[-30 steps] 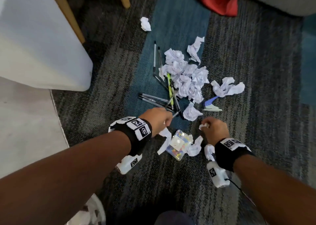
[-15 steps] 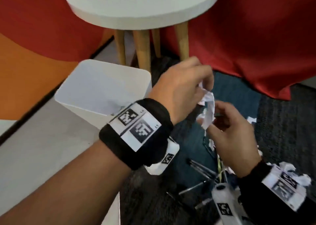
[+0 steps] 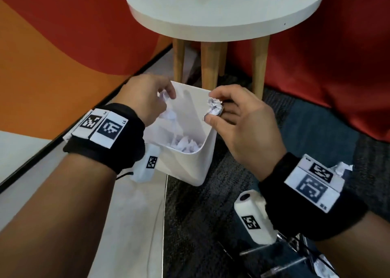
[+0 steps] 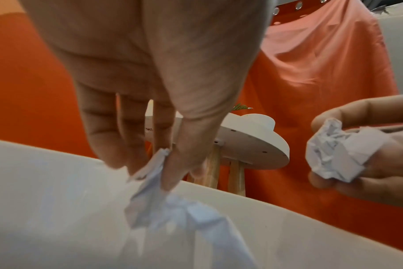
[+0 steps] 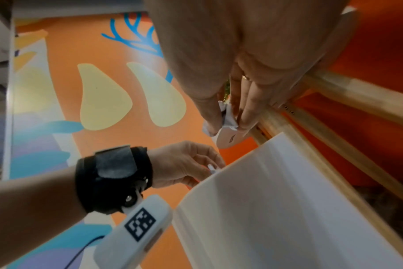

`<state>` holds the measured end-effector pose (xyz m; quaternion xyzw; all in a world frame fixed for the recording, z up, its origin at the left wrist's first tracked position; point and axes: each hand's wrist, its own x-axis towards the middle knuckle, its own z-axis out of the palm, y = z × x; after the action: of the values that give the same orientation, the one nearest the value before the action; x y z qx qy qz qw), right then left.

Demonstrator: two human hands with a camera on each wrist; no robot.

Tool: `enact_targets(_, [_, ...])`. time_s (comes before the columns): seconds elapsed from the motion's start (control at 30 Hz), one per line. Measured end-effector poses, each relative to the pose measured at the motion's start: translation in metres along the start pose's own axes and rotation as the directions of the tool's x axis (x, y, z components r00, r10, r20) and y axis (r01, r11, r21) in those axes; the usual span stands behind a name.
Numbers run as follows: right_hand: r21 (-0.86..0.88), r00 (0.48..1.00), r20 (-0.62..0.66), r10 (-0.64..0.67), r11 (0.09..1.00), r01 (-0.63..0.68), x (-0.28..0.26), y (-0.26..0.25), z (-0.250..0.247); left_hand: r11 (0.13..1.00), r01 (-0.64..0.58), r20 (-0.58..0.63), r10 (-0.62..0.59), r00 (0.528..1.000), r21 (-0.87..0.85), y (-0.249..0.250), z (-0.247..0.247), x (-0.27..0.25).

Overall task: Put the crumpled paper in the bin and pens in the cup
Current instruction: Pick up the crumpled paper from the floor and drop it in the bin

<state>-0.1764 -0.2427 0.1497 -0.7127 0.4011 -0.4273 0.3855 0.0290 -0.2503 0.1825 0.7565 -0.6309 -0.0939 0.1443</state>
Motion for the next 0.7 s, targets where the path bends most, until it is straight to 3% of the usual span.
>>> enact_targets(0.23, [-0.089, 0.996, 0.026, -0.081, 0.993, 0.083, 0.008, 0.007, 0.014, 0.999, 0.014, 0.134, -0.009, 0.991, -0.040, -0.003, -0.001, 0.000])
enact_targets(0.5, [-0.209, 0.993, 0.078, -0.094, 0.972, 0.108, 0.015, 0.003, 0.017, 0.998, 0.040, 0.131, -0.033, 0.991, -0.052, 0.008, -0.014, -0.006])
enact_targets(0.63, [-0.389, 0.975, 0.221, 0.034, 0.919, 0.056, 0.015, 0.001, 0.010, 0.998, -0.056, 0.095, 0.059, 0.994, -0.033, 0.026, -0.023, -0.019])
enact_targets(0.7, [-0.360, 0.985, 0.167, 0.033, 0.932, 0.030, 0.005, 0.003, -0.001, 0.989, -0.139, 0.075, 0.142, 0.987, -0.046, 0.040, -0.020, -0.029])
